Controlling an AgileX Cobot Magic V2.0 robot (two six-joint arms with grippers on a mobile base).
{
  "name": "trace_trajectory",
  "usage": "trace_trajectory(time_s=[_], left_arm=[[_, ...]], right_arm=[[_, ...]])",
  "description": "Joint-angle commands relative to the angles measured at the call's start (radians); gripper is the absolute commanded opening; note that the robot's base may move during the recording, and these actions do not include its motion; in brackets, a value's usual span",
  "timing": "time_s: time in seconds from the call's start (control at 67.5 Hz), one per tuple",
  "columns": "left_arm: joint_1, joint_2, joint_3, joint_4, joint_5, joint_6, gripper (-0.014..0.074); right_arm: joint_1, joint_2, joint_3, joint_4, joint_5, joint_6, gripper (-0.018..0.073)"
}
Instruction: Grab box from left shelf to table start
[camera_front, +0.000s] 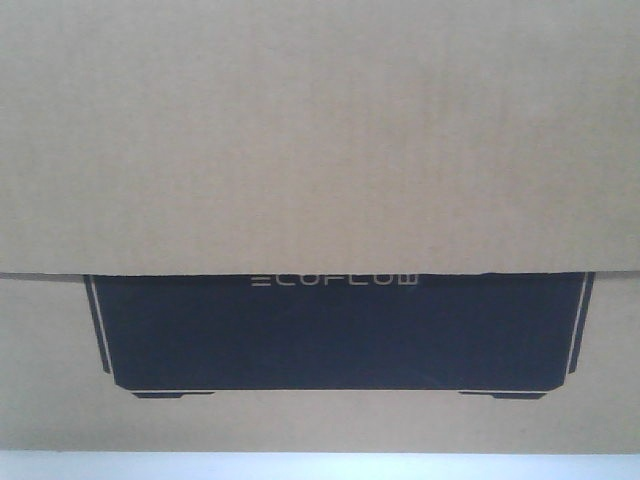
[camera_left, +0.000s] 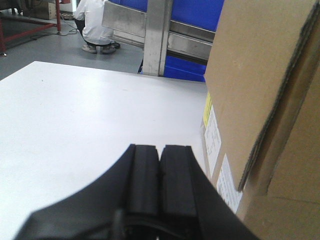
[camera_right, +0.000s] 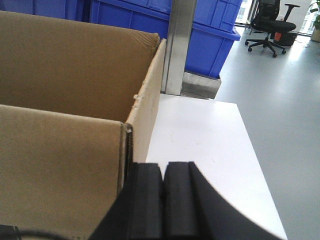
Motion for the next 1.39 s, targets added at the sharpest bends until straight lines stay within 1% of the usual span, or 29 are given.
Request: trace_trajectory(time_s=[0.0, 0.8, 0.875, 0.919, 0.978, 1.038, 1.141, 1.26, 1.379], left_arm=[[-0.001, -0.015, -0.004, -0.002, -0.121, 0.005, -0.0093], [-0.001, -0.015, -0.004, -0.002, -0.123, 0.005, -0.0093], [-0.001, -0.015, -0.004, -0.002, -0.123, 0.005, -0.0093], [-0.001, -0.015, -0.004, -0.002, -0.123, 0.005, -0.0093], [-0.001, -0.015, -0.004, -0.002, -0.123, 0.005, -0.0093], [-0.001, -0.015, -0.004, -0.002, -0.123, 0.005, -0.0094], [-0.001, -0.015, -0.004, -0.002, -0.123, 0.005, -0.0093], [-0.001, -0.015, -0.004, -0.002, -0.123, 0.005, -0.0093], [-0.001, -0.015, -0.004, -0.002, -0.123, 0.005, -0.0093]], right_arm=[[0.0, 0.012, -0.023, -0.008, -0.092, -0.001, 0.0057], [0.0, 0.012, -0.023, -0.017, -0.093, -0.003, 0.0057], [0.0, 0.012, -0.013, -0.016, -0.113, 0.004, 0.0057], [0.0, 0.012, 0.01, -0.015, -0.146, 0.022, 0.0057], [0.0, 0.012, 0.054, -0.017, -0.202, 0.076, 0.0057], [0.0, 0.012, 0.123, -0.019, -0.299, 0.12, 0.0057], [0.0, -0.002, 0.26, -0.027, -0.458, 0.133, 0.0057], [0.014, -0.083, 0.393, -0.034, -0.545, 0.135, 0.0057], [0.039, -0.077, 0.48, -0.043, -0.626, 0.137, 0.0057]])
